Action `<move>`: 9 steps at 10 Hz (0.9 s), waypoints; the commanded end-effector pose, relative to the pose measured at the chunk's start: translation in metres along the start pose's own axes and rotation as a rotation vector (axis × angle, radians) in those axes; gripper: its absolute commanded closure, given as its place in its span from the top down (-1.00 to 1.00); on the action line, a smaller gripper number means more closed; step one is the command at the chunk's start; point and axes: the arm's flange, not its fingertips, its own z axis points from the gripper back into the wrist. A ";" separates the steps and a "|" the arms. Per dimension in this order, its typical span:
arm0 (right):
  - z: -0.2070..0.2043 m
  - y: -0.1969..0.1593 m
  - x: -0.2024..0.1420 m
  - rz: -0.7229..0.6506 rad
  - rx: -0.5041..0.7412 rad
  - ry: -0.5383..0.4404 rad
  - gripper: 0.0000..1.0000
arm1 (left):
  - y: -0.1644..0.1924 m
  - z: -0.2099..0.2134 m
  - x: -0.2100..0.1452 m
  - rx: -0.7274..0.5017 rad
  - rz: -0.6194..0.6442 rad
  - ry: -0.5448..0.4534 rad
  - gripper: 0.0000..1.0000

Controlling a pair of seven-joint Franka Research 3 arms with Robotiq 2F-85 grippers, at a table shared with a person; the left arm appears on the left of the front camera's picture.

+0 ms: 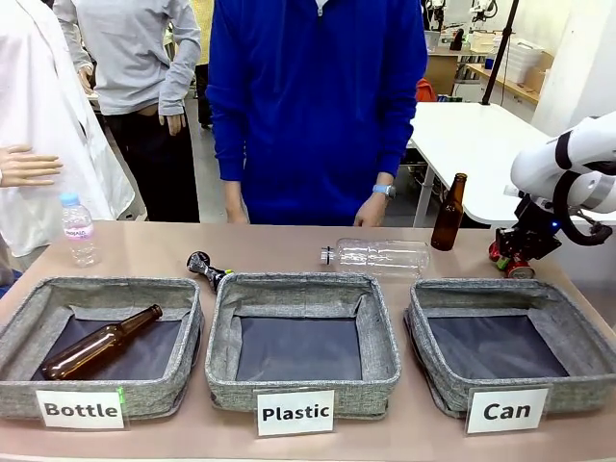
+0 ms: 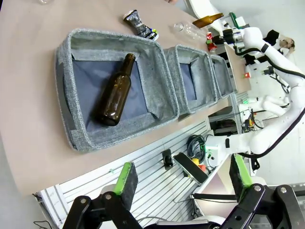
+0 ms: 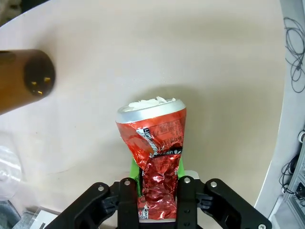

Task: Sort the can waste into the basket.
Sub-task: Pick up the can waste from the table and place it in the right Fabric basket.

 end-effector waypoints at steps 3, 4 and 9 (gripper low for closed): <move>0.043 0.014 -0.013 0.050 -0.001 -0.047 -1.00 | -0.001 -0.002 0.002 -0.011 0.010 -0.018 1.00; 0.082 0.019 -0.030 0.102 0.017 -0.069 -1.00 | -0.001 -0.002 0.002 -0.011 0.010 -0.018 1.00; 0.193 0.029 -0.195 0.709 0.183 0.089 -1.00 | -0.001 -0.002 0.002 -0.011 0.010 -0.018 1.00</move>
